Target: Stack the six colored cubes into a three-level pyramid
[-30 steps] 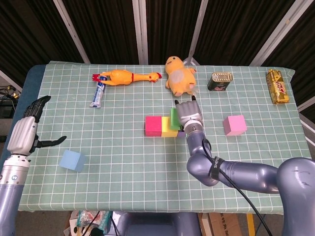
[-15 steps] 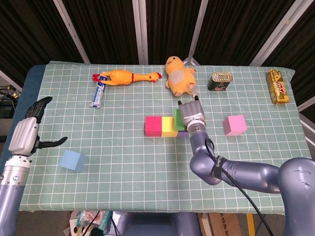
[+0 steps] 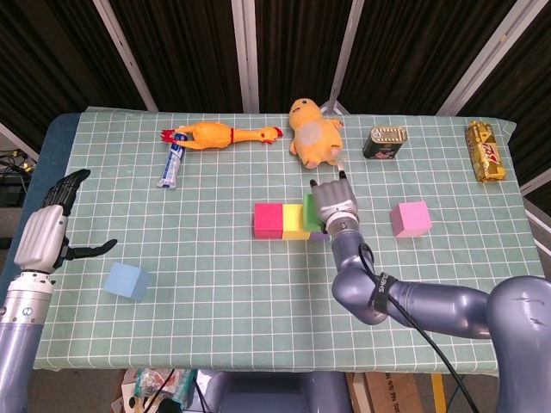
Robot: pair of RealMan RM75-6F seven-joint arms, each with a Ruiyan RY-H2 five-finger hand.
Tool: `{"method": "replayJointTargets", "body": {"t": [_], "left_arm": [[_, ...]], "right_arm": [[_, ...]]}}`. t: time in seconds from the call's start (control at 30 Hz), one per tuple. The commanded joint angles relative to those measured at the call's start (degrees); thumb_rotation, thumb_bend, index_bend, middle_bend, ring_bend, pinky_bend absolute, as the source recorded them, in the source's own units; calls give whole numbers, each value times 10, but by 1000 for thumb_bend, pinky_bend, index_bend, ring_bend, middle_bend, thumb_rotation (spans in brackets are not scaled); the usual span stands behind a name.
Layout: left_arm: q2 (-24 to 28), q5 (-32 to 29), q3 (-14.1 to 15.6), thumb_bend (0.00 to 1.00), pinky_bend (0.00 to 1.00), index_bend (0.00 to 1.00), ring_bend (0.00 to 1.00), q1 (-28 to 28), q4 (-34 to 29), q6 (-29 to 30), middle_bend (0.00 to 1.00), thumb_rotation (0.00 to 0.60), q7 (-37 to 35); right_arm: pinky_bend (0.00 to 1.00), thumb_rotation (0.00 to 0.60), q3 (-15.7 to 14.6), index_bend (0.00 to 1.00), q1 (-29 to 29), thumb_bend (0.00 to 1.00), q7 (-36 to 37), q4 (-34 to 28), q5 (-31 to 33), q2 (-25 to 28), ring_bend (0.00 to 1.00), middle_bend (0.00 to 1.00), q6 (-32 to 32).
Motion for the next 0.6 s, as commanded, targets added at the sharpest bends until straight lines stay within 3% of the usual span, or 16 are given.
{"method": "replayJointTargets", "body": {"t": [0.03, 0.6], "left_arm": [[0, 0, 0, 67, 52, 0, 3, 0, -1, 0, 37, 600, 1], [2, 0, 0, 68, 52, 0, 3, 0, -1, 0, 37, 600, -1]], "right_arm": [[14, 600, 0, 117, 1, 313, 0, 1, 1, -2, 267, 428, 0], [14, 600, 3, 117, 6, 312, -6, 9, 1, -7, 267, 428, 7]]}}
